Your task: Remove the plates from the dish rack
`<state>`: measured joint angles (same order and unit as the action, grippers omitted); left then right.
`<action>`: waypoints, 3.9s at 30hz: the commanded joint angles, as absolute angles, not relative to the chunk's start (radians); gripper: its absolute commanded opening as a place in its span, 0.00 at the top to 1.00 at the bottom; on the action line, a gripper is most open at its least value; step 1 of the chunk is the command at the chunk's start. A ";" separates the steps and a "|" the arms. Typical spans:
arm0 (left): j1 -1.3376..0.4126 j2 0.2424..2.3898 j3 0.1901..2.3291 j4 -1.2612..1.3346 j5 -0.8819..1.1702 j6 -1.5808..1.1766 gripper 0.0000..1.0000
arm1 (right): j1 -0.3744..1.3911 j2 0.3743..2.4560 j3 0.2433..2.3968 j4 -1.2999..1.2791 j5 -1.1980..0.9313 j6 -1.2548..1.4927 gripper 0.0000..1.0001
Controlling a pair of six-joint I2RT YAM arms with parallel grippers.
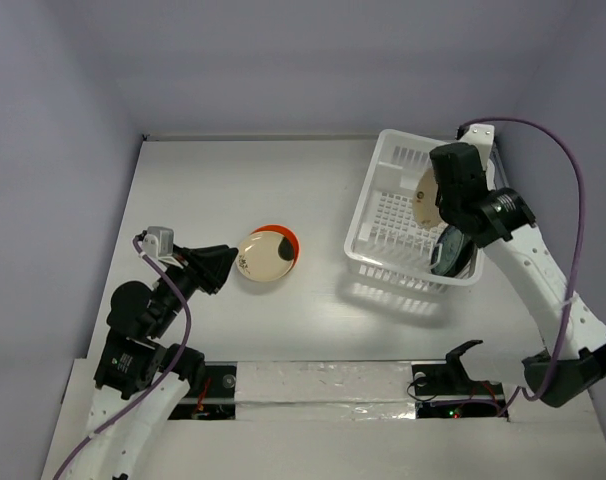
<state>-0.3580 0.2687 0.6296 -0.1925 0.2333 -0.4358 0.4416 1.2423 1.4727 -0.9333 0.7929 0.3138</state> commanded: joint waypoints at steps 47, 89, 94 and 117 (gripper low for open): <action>-0.314 0.264 0.620 -0.137 0.262 -0.445 0.71 | 0.335 0.938 0.939 -0.541 0.614 0.599 1.00; -0.373 0.202 0.634 -0.161 0.213 -0.445 0.68 | 0.241 1.382 1.337 -0.931 0.771 0.308 1.00; -0.373 0.215 0.632 -0.160 0.212 -0.448 0.68 | 0.304 1.394 1.402 -1.009 0.879 0.282 1.00; -0.345 0.310 0.624 -0.155 0.218 -0.453 0.68 | 0.413 1.255 1.312 -0.865 0.908 0.231 1.00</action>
